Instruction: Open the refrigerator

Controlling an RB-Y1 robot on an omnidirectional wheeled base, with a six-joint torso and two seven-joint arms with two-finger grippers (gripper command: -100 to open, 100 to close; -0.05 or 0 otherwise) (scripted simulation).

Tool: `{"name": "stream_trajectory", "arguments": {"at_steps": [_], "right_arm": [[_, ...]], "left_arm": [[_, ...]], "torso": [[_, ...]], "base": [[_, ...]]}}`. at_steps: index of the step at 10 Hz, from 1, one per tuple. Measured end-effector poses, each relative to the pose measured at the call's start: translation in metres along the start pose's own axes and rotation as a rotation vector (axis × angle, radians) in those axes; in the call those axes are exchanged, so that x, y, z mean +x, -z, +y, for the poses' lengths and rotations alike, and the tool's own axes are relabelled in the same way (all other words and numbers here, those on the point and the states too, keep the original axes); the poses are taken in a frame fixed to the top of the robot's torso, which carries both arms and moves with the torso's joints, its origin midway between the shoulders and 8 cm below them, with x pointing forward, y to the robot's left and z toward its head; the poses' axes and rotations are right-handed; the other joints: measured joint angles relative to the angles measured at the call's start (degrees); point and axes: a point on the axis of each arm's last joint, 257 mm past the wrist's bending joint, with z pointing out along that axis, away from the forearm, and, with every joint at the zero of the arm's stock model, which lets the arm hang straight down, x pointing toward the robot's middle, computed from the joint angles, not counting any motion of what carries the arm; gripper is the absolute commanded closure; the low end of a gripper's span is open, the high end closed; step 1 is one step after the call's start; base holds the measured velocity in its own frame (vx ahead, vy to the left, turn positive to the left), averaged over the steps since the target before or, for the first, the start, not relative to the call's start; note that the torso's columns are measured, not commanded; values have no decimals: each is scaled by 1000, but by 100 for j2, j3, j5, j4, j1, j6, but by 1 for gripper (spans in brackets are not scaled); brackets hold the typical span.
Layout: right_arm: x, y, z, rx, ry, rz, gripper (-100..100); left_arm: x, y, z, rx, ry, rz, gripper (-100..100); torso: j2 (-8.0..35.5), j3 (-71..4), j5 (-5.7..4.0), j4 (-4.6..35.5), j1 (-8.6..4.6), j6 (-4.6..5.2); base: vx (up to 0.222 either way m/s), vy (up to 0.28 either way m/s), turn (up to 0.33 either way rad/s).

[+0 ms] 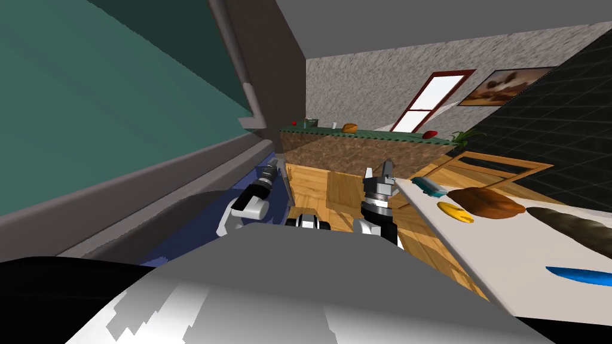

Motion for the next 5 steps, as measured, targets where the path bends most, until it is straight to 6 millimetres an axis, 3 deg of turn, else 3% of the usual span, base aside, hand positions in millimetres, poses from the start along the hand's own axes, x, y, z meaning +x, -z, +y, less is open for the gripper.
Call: {"name": "stream_trajectory", "arguments": {"at_steps": [5], "right_arm": [[0,0,0,0,0,0,0]], "left_arm": [[43,6,-10,13,5,112,100]], "torso": [[-23,-18,4,4,43,-2]], "base": [[-200,-193,-149]]}}
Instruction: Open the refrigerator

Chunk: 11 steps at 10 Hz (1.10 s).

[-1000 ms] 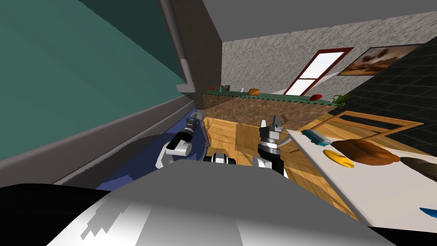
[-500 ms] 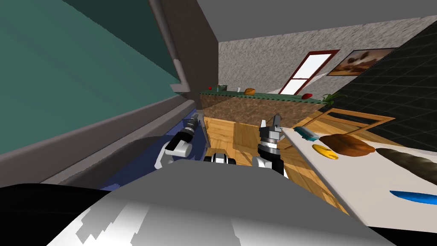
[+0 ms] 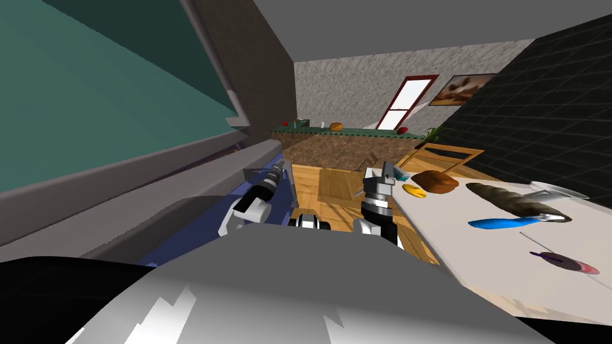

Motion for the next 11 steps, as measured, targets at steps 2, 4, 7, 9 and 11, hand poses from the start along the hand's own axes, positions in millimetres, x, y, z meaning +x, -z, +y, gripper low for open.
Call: {"name": "stream_trajectory", "arguments": {"at_steps": [2,4,7,9,11], "right_arm": [[0,0,0,0,0,0,0],[0,0,0,0,0,0,0],[0,0,0,0,0,0,0],[0,0,0,0,0,0,0],[0,0,0,0,0,0,0]], "left_arm": [[17,4,-4,8,1,47,100],[27,7,-1,4,4,75,100],[48,14,-11,28,3,135,100],[66,19,-18,39,2,181,100],[84,27,-19,48,8,230,100]], "torso": [[-7,-6,-2,-3,-12,3],[-56,-40,-6,3,21,5],[-12,-9,-5,-1,-11,4],[9,4,-6,3,-14,3],[-15,-6,-3,-9,-4,3]], "base": [[-207,-247,-129],[-144,-113,-114],[-212,-122,-131],[-267,-166,-163],[-244,-166,-160]]}}
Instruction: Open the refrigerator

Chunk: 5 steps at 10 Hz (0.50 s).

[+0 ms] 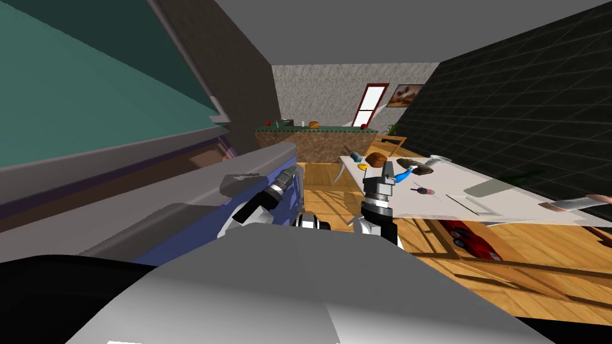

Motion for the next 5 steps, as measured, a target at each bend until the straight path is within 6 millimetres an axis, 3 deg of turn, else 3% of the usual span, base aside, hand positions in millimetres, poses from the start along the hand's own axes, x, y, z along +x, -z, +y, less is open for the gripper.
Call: {"name": "stream_trajectory", "arguments": {"at_steps": [2,4,5], "right_arm": [[0,0,0,0,0,0,0],[0,0,0,0,1,0,0],[0,0,0,0,1,0,0]], "left_arm": [[20,5,-2,7,6,48,100],[29,7,-2,7,8,77,100],[33,9,-5,16,8,88,100]], "torso": [[-27,-18,2,-7,7,7],[-66,-46,-3,-4,9,5],[-38,-31,-2,-4,2,16]], "base": [[-217,-149,-144],[-118,-52,-68],[-246,-51,-167]]}}
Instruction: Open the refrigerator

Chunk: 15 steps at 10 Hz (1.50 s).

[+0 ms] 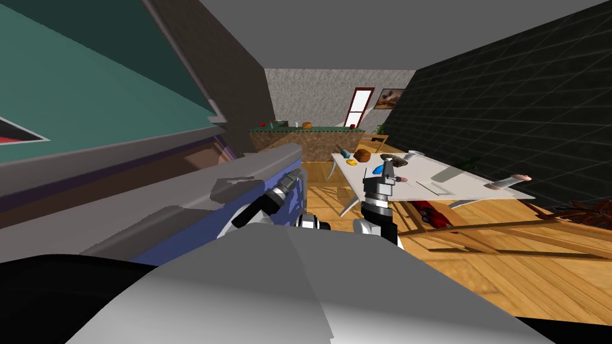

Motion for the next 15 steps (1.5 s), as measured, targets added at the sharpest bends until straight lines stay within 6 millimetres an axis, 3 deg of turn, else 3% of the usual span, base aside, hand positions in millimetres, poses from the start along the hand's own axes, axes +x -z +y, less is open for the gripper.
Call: {"name": "stream_trajectory", "arguments": {"at_steps": [2,5,7,8,15], "right_arm": [[0,0,0,0,0,0,0],[0,0,0,0,0,0,0],[0,0,0,0,0,0,0],[0,0,0,0,0,0,0],[0,0,0,0,0,0,0]], "left_arm": [[14,0,-10,20,-4,44,100],[46,8,-14,35,4,121,100],[55,13,-20,47,-8,152,100],[57,16,-21,54,-12,155,-100],[50,-7,-42,50,-9,177,-100]], "torso": [[63,45,-12,11,-47,-5],[28,24,-5,-1,-14,-10],[29,110,-14,35,-42,7],[34,146,-19,43,-37,9],[66,36,-12,43,-28,-4]], "base": [[-266,-113,-142],[-293,-121,-157],[-241,-92,-133],[-73,-24,29],[-18,5,46]]}}
